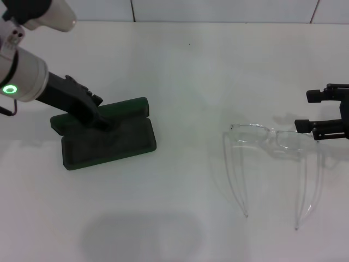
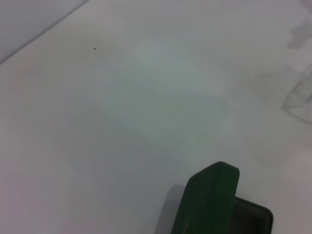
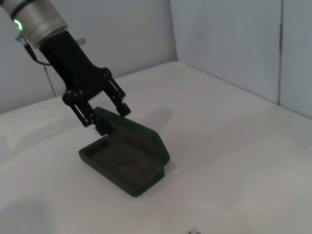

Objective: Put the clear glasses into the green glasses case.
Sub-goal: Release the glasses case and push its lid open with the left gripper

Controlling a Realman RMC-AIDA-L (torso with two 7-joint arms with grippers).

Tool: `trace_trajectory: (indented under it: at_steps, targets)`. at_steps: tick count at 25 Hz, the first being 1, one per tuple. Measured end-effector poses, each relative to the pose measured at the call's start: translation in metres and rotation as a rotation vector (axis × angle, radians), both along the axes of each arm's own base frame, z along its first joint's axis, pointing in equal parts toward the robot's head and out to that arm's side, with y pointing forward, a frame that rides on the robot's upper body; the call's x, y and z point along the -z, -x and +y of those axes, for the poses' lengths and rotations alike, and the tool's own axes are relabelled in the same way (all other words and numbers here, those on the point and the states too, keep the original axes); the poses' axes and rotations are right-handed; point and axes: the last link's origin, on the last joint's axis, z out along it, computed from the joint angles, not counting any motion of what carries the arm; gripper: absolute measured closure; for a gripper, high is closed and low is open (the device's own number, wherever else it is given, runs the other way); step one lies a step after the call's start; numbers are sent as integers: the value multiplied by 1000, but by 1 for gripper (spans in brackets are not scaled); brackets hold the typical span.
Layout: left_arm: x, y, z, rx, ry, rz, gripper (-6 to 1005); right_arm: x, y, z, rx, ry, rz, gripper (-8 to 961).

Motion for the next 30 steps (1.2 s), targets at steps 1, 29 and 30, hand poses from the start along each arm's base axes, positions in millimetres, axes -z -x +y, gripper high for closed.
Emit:
trace_trajectory:
  at_steps: [1,29,30]
  targets:
    - [2,-1,1,7,1,6,281,0,1,0,-4,3,3,141]
    - [25,2,14,62,8,185,704,-7,23,13,-74,-10,-14,145]
    - [25,2,14,63,7,188,732,-7,24,14,-72,-10,-14,145]
